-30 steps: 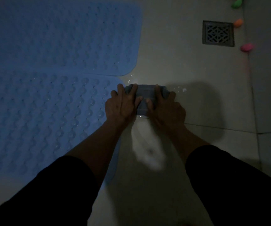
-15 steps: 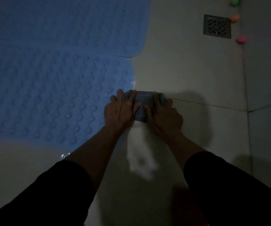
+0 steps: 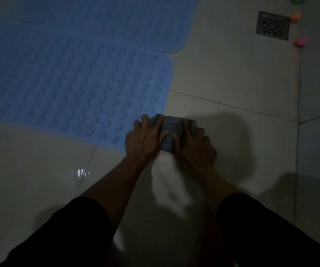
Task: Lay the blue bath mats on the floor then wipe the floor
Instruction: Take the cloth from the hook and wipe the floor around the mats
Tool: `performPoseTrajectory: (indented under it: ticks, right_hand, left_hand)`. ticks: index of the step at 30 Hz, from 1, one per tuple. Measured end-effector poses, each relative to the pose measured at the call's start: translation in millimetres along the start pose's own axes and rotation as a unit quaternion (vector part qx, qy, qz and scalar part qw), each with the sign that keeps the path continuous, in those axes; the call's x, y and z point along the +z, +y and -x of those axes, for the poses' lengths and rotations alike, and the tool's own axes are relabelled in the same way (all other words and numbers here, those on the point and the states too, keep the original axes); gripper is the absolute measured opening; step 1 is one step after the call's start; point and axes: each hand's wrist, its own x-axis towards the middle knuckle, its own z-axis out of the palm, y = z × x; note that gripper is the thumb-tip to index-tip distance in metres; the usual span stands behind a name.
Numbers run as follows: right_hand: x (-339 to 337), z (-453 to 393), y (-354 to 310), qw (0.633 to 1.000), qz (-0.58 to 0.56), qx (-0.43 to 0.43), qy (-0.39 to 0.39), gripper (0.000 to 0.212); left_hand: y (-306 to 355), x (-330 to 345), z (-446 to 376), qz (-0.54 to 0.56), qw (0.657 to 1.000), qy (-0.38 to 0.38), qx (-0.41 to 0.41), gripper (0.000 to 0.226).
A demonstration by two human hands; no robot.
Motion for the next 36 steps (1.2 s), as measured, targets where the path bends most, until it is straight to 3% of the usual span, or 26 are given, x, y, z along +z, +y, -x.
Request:
performPoseTrajectory:
  ticks: [4,12,17,27,36]
  right_hand:
    - [5.9,21.2,-2.6,0.999,0.030,-0.011,0.018,0.068]
    - [13.1,52.6,-15.1,0.993,0.067,-0.095,0.026,0.068]
    - [22.0,66.0,-18.6,0.982,0.078,-0.170,0.022,0.068]
    - [32.8,60.5,-58.7,0.923,0.082,-0.365,0.088,0.060]
    - [42.7,31.1,-131.7,0.871,0.111,-0.471,0.091,0.055]
  left_hand:
    - [-4.4,8.3,26.0,-0.006,1.000,0.024,-0.016,0.058]
    - [-10.1,9.0,86.2,0.053,0.991,-0.026,-0.121,0.060]
    - [-24.3,19.0,111.5,0.053,0.987,-0.013,-0.153,0.062]
    - [-58.6,12.8,146.3,0.093,0.956,-0.028,-0.277,0.062]
    - [-113.7,18.0,146.8,0.105,0.922,-0.010,-0.372,0.063]
